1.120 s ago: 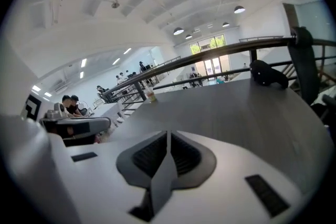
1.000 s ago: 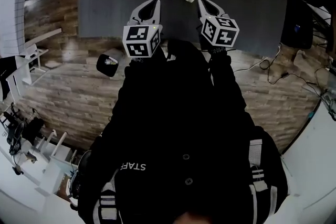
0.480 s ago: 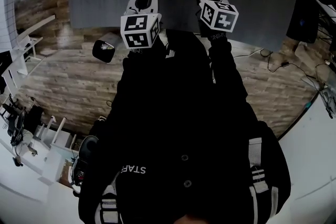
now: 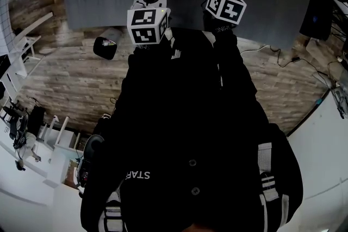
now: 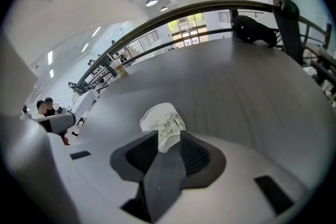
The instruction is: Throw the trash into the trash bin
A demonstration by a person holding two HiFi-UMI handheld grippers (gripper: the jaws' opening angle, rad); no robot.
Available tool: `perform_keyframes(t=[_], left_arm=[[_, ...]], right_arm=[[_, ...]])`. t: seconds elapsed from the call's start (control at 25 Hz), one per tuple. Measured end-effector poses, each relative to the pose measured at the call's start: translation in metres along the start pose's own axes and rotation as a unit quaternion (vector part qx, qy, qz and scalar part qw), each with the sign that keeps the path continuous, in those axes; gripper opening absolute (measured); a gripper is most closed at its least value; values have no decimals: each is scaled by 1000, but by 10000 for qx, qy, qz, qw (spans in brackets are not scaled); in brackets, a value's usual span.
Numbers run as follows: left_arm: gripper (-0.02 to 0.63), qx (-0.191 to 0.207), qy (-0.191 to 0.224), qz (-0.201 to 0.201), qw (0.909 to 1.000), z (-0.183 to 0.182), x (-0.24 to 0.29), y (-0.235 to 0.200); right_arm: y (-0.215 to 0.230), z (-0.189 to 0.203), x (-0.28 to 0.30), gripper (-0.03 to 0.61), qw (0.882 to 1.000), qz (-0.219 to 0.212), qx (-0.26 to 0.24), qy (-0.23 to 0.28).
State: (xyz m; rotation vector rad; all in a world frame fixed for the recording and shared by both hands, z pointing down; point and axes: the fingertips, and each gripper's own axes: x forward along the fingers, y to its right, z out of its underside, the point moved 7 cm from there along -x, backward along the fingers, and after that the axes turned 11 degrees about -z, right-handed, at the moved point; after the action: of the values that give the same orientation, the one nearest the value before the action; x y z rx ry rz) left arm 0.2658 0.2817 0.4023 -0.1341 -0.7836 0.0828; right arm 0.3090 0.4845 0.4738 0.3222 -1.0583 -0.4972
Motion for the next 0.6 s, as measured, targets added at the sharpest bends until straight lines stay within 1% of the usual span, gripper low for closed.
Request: perform_keyframes(t=[0.16,0.32,0.6], left_arm=[[0,25,-79,-25,10000,5,2,-2],[0,20,-116,-95,9999,8,2,-8],[0,-23,-151,-206,9997,14,-2,-14]], right_arm=[[8,4,11,123,9994,11,325,-73],[12,1,16,124,9982,95,587,13],[14,1,15,130,9979,329,553,15]])
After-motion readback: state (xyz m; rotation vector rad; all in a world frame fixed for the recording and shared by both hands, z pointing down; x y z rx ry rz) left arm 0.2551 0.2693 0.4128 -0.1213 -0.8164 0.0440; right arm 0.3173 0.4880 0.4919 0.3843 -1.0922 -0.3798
